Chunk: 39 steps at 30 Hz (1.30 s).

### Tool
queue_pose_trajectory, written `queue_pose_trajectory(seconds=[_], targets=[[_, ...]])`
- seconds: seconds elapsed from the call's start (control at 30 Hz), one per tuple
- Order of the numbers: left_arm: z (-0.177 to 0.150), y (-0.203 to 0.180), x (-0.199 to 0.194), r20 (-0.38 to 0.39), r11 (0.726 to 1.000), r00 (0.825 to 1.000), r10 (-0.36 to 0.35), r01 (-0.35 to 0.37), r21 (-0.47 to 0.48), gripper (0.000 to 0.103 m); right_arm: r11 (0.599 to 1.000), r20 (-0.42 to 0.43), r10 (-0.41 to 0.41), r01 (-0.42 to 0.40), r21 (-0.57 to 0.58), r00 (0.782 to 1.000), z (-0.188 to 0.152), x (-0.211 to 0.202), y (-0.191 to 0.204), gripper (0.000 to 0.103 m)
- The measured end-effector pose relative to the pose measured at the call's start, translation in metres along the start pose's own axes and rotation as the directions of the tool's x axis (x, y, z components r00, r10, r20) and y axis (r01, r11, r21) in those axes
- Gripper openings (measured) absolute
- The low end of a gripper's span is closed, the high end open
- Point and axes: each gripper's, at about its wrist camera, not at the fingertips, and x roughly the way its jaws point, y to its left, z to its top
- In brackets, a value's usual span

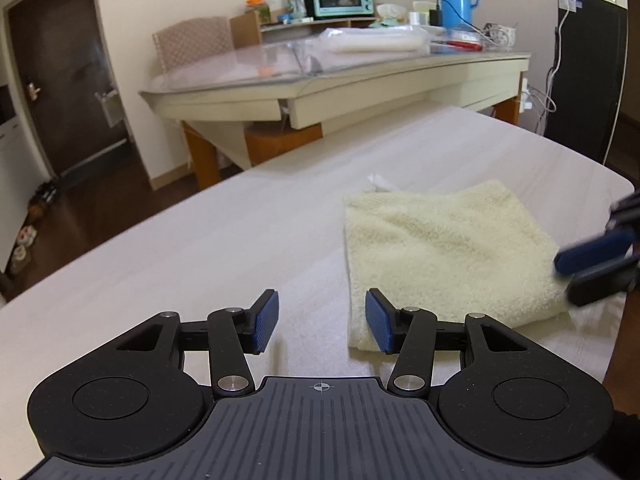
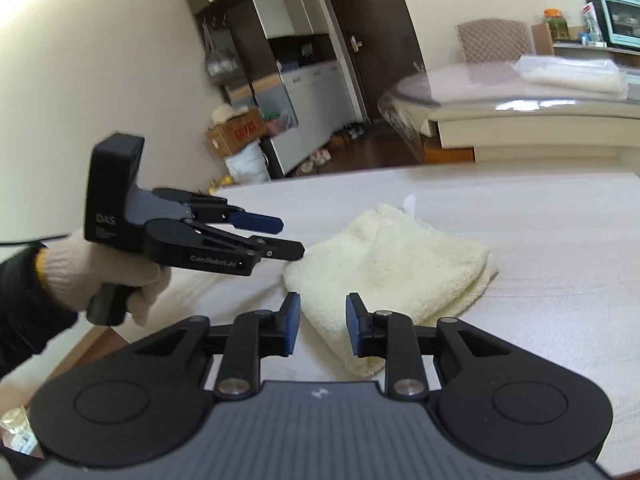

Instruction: Fold towel

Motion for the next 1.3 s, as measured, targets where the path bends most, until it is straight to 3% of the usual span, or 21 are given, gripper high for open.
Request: queue_pose_trajectory(seconds=[0.07, 0.27, 0.43, 0.73, 0.93, 1.0, 1.1, 1.3], targets=[[-0.002, -0.001, 0.0, 0.001, 1.0, 1.0, -0.002, 0.002, -0.005, 0.053, 1.0, -0.051, 0.005, -0.005, -0.006, 0.999, -0.005, 0.007, 0.001, 0.027], [-0.006, 0.0, -0.001, 0.005, 1.0, 1.0, -0.003, 0.003, -0.03, 0.053, 1.0, -0.052, 0.001, -0.003, -0.027, 0.999, -0.008, -0.001, 0.003, 0.025], [-0.01, -0.006, -0.004, 0.007, 0.999, 1.0, 0.0, 0.0, -0.044, 0.053, 0.987, -0.073, -0.049, 0.037, -0.156, 0.996, -0.007, 0.003, 0.009, 0.017], [-0.025, -0.027, -0.019, 0.017, 0.99, 1.0, -0.009, 0.011, -0.14, 0.053, 0.87, -0.106, -0.195, 0.123, -0.477, 0.975, -0.002, 0.006, 0.004, 0.02], [-0.029, -0.044, -0.027, 0.017, 0.987, 1.0, -0.005, 0.008, -0.162, 0.053, 0.817, -0.08, -0.235, 0.152, -0.557, 0.969, 0.001, 0.007, -0.01, 0.031], [-0.029, -0.046, -0.027, 0.02, 0.986, 1.0, 0.001, 0.002, -0.167, 0.053, 0.816, -0.072, -0.239, 0.161, -0.555, 0.968, 0.002, 0.008, -0.016, 0.035], [-0.027, -0.045, -0.031, 0.027, 0.981, 1.0, -0.002, 0.007, -0.192, 0.053, 0.816, -0.065, -0.237, 0.162, -0.555, 0.969, 0.004, 0.008, -0.017, 0.032], [-0.008, -0.038, -0.03, 0.059, 0.982, 0.997, 0.041, -0.029, -0.188, 0.054, 0.908, -0.012, -0.109, 0.095, -0.407, 0.994, 0.018, -0.006, -0.019, 0.03]])
